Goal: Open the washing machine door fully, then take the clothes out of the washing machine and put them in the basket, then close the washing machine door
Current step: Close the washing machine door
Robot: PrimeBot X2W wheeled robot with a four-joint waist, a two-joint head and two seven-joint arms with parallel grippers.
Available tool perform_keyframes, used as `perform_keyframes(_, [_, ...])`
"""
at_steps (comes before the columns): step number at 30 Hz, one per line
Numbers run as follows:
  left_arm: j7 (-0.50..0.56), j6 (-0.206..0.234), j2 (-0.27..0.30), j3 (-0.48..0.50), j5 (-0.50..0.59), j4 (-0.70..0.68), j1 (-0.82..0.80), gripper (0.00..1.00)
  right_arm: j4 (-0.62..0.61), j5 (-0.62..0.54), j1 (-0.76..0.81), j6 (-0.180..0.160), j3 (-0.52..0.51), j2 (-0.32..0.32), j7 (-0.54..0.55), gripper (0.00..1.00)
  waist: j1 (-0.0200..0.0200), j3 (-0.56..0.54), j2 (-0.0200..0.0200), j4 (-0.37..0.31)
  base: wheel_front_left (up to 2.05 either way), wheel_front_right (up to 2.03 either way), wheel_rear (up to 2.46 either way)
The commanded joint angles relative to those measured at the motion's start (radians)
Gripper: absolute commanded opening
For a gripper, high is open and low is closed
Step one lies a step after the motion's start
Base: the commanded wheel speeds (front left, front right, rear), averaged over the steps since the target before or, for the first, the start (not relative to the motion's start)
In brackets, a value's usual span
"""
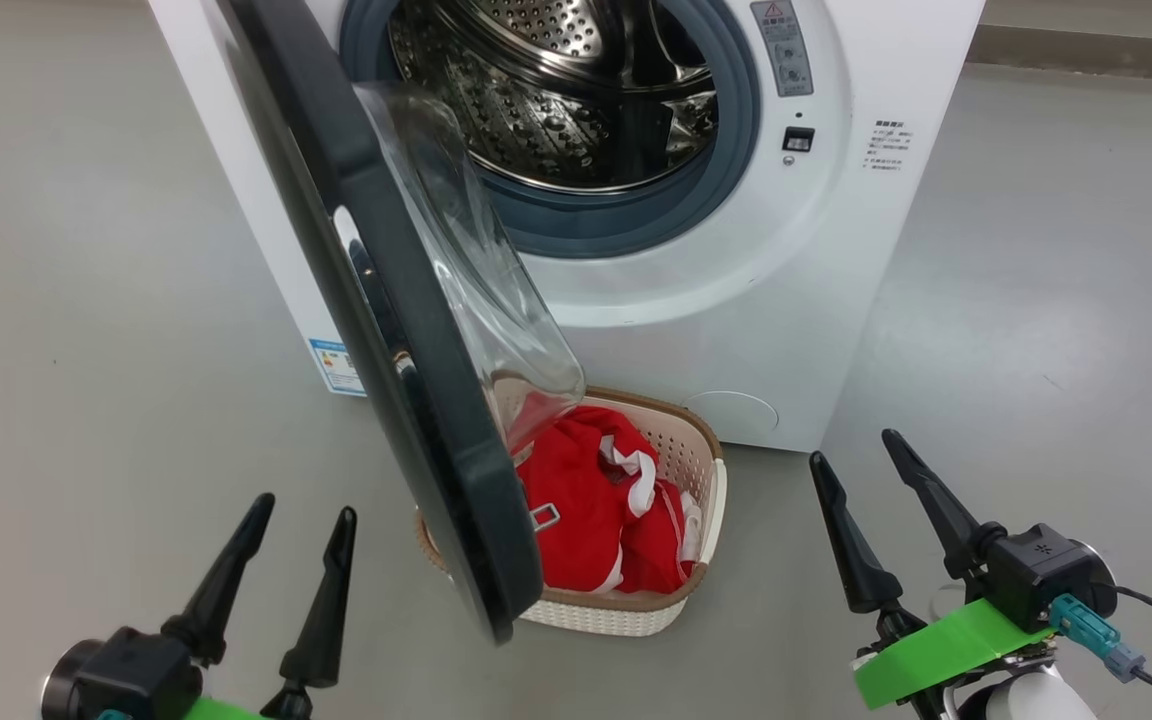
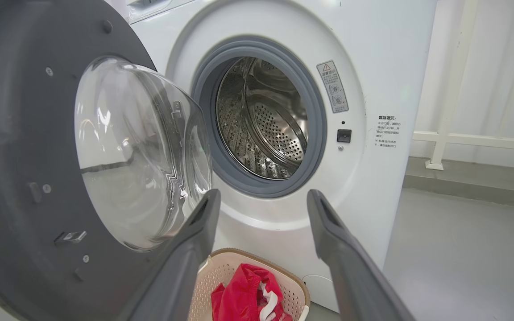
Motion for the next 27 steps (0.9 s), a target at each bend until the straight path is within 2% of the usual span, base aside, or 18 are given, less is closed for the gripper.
perform_keyframes(1, [-0.012,0.001,0.005,0.045,0.019,-0.028,-0.008,1.0,-0.028,0.009,-0.024,0.003,0.014,0.002,-0.006,1.0,0.0,0.001,0.0,0.001,0.0,0.0,0.0])
perform_keyframes(23, [-0.012,-0.031,-0.038,0.074,0.084,0.006,-0.003,1.0,-0.023,0.014,-0.027,0.003,0.015,0.002,-0.006,1.0,0.0,-0.002,0.0,-0.001,0.0,0.0,0.0])
perform_keyframes(24, [-0.012,-0.035,-0.041,0.075,0.087,0.007,-0.004,0.9,-0.023,0.014,-0.027,0.003,0.015,0.002,-0.006,1.0,0.0,-0.002,0.0,0.0,0.0,0.0,0.0])
perform_keyframes(25, [-0.012,-0.035,-0.041,0.075,0.087,0.007,-0.004,0.9,-0.023,0.014,-0.027,0.003,0.015,0.002,-0.006,1.0,0.0,-0.002,0.0,0.0,0.0,0.0,0.0])
perform_keyframes(26, [-0.012,-0.037,-0.045,0.075,0.081,0.011,-0.003,0.73,-0.023,0.014,-0.027,0.003,0.014,0.002,-0.006,1.0,0.0,-0.002,0.0,0.0,0.0,0.0,0.0])
perform_keyframes(27, [-0.012,-0.045,-0.056,0.074,0.053,0.02,-0.005,0.1,-0.023,0.015,-0.026,0.003,0.015,0.002,-0.006,1.0,0.0,-0.003,0.0,0.001,0.0,0.0,0.0])
